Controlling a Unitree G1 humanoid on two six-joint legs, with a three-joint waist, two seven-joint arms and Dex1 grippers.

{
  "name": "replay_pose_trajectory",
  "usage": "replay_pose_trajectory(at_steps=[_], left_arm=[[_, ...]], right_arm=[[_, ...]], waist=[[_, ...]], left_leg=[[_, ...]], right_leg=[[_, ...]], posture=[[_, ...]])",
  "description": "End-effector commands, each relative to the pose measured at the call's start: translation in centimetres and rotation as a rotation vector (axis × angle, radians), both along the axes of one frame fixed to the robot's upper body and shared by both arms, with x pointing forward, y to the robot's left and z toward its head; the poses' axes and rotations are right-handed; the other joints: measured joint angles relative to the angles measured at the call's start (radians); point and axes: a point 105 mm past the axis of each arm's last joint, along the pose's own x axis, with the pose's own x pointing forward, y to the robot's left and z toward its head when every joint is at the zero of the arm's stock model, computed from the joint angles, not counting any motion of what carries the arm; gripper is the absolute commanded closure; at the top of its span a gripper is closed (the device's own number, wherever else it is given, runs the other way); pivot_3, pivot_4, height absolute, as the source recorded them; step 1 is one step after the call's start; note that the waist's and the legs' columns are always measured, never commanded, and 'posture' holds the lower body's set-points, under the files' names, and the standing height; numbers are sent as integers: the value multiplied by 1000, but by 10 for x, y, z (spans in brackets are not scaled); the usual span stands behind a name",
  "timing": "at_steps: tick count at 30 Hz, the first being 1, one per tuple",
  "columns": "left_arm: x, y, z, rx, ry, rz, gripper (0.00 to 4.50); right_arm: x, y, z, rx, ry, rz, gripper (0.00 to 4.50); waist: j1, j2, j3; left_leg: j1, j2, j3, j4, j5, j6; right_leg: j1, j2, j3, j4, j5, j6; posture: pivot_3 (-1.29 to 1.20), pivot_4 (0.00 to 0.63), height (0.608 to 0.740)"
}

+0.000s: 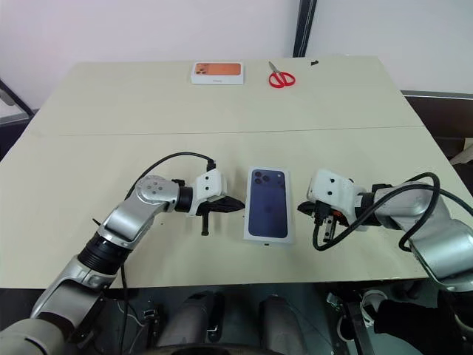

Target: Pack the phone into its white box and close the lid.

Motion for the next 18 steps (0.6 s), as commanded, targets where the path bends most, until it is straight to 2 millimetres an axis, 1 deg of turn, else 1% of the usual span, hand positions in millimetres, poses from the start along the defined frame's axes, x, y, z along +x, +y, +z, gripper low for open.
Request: replay_pose_trajectory(at_steps=[1, 3, 5, 7, 9, 11, 13, 16, 18], left_arm=[[7, 5, 12, -30, -33, 22, 4500], [16, 10, 22, -73, -29, 66, 4500], [25, 9, 36, -130, -33, 96, 4500], [32, 4, 47, -172, -32, 111, 4500], [38, -4, 50, -160, -54, 110, 4500], [44, -14, 45, -118, -80, 109, 4500], [48, -24, 34, -75, -71, 106, 4500], [48, -37, 12, 11, -53, 69, 4500], [45, -41, -3, 68, -40, 37, 4500]], right_arm=[[-13, 20, 0, 33, 4, 75, 4466], [-16, 25, -6, 40, 19, 83, 4466], [-17, 27, -9, 43, 29, 83, 4466], [-18, 27, -13, 38, 42, 83, 4466], [-19, 26, -19, 23, 60, 79, 4466], [-20, 23, -28, -9, 74, 71, 4466], [-20, 20, -35, -30, 82, 63, 4466], [-21, 19, -40, -33, 91, 57, 4466], [-22, 18, -42, -33, 97, 53, 4466]], waist=[[0, 0, 0], [0, 0, 0], [3, 0, 0], [10, 0, 0], [18, 0, 0], [20, 0, 0], [21, 0, 0], [21, -1, 0], [21, -1, -1]], left_leg=[[0, 0, 0, 0, 0, 0], [0, 0, 0, 0, 0, 0], [0, 0, 0, 0, 0, 0], [0, 0, 0, 1, 0, 0], [0, 0, 0, 2, 0, 0], [0, 0, 0, 2, 0, 0], [1, 0, 0, 2, 0, 0], [1, -1, 0, 2, 0, 0], [1, -1, 0, 2, 0, 0]], right_leg=[[0, 0, 0, 0, 0, 0], [0, 0, 0, 0, 0, 0], [0, 0, 0, 0, 0, 0], [0, 0, -1, 0, 0, 0], [1, 0, -1, 0, 0, 0], [1, 0, -1, 0, 0, 1], [2, 0, -1, 0, 0, 1], [2, 0, 0, -1, 0, 1], [2, 0, -1, -1, 0, 1]], posture=[[0, 150, 740], [0, 150, 740], [0, 150, 740], [0, 150, 740], [0, 150, 740], [0, 150, 740], [0, 150, 740], [0, 150, 740], [0, 150, 740]])
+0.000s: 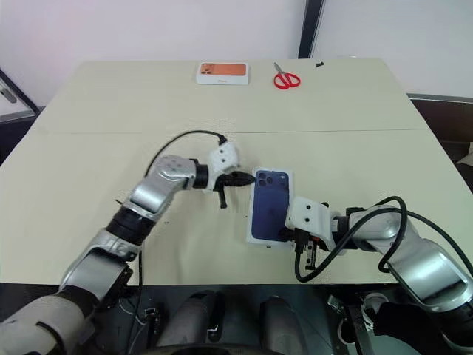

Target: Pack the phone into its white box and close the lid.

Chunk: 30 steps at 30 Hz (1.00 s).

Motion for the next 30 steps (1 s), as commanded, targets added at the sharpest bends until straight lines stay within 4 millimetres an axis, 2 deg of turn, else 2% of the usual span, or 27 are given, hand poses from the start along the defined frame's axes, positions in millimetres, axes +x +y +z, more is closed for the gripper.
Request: replay_pose_trajectory(at_steps=[1, 4, 6, 9, 11, 14, 17, 20, 23, 25, 30], left_arm=[[-3, -5, -19, 112, -9, -55, 4500], [-5, 0, -34, 185, -6, -72, 4500], [-5, 1, -37, 186, -8, -70, 4500], [4, 6, -22, 103, -33, -10, 4500], [15, 12, 2, -3, -89, 60, 4500], [30, 39, 42, -151, -180, 209, 4500], [30, 77, 60, -195, -236, 317, 4500], [18, 122, 59, -191, -250, 428, 4500], [0, 153, 52, -182, -237, 503, 4500], [-8, 167, 47, -181, -219, 553, 4500], [-20, 182, 40, -204, -176, 624, 4500]], right_arm=[[-3, -3, -6, -25, 15, -8, 4466], [-4, -6, -9, -29, 21, -18, 4466], [-5, -8, -9, -32, 21, -22, 4466], [4, -8, 0, 3, -34, -55, 4466], [22, -11, 15, 62, -124, -121, 4466], [50, -20, 44, 183, -276, -226, 4466], [74, -36, 62, 284, -339, -335, 4466], [91, -47, 77, 425, -335, -401, 4466], [101, -56, 82, 501, -308, -436, 4466], [105, -58, 80, 518, -285, -435, 4466], [105, -60, 67, 504, -222, -400, 4466]], waist=[[0, 0, -1], [0, -2, -5], [0, -4, -8], [-1, -5, -10], [-2, -5, -10], [-9, -6, -9], [-22, -5, -10], [-26, -5, -10], [-26, -5, -9], [-19, -5, -9], [-1, -5, -9]], left_leg=[[1, 0, 0, 0, 0, 0], [3, 0, 0, 0, 0, 0], [5, 0, 0, -1, 0, 1], [7, 0, -1, -2, -1, 1], [7, 0, -1, -2, -1, 1], [5, 0, 0, -2, 0, 1], [1, 0, 0, -3, 1, -3], [1, 0, 0, -4, 4, -7], [1, 0, 1, -4, 4, -7], [1, 0, 1, -4, 3, -6], [1, 0, 0, -3, 0, -1]], right_leg=[[1, 0, 0, 0, 0, 0], [3, 0, 0, -1, 0, 0], [6, 0, 0, -2, 0, 0], [7, 0, 0, -3, 0, 0], [7, 0, 0, -3, 0, 0], [3, 0, 1, -1, 0, 0], [-2, 0, 2, 1, 0, 0], [-2, 0, 2, 1, 0, 0], [-2, 0, 3, 0, 0, 0], [-2, 0, 3, 0, 0, 0], [-1, -1, 2, 0, 0, 0]], posture=[[0, 150, 740], [0, 150, 740], [0, 150, 740], [0, 150, 740], [0, 150, 740], [0, 150, 740], [0, 150, 740], [0, 150, 740], [0, 150, 740], [0, 150, 740], [0, 150, 740]])
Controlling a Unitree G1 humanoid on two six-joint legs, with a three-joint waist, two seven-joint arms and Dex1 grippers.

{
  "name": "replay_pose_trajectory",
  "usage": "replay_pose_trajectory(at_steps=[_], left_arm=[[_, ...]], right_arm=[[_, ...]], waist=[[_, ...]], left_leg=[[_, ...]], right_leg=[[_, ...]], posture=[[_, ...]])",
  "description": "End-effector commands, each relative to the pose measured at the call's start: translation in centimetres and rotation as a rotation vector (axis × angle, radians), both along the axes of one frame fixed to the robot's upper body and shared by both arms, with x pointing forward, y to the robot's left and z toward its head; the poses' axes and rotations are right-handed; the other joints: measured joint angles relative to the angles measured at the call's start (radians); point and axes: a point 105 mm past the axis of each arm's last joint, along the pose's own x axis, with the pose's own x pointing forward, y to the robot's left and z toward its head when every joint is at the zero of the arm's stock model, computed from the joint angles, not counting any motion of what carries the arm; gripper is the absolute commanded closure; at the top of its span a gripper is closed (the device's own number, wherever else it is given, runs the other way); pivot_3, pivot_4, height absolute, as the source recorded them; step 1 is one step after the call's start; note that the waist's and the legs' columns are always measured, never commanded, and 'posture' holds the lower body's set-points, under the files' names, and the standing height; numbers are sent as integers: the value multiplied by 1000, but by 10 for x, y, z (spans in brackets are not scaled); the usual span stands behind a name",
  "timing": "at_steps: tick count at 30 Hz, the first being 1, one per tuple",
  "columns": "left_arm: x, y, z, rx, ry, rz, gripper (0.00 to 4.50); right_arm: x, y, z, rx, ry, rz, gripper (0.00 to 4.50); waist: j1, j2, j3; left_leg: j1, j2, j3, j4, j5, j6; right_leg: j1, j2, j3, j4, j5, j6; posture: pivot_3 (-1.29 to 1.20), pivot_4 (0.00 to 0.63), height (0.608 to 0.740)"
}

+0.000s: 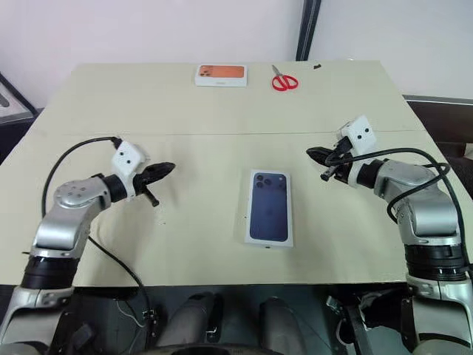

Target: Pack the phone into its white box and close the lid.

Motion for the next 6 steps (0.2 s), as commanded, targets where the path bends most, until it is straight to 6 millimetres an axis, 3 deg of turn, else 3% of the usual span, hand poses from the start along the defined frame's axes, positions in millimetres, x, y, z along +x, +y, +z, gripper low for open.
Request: replay_pose_trajectory(at_steps=[1, 6], left_arm=[[-7, 4, 15, -40, -42, 24, 4500], [-12, 12, 12, -54, -31, 63, 4500]], right_arm=[[-2, 0, 6, 9, -17, 47, 4466], [-5, 7, 0, 19, 18, 96, 4466]], waist=[[0, 0, 0], [-3, 0, 0]], left_leg=[[0, 0, 0, 0, 0, 0], [0, 0, 0, 0, 0, 0]], right_leg=[[0, 0, 0, 0, 0, 0], [0, 0, 0, 0, 0, 0]], posture=[[0, 150, 740], [0, 150, 740]])
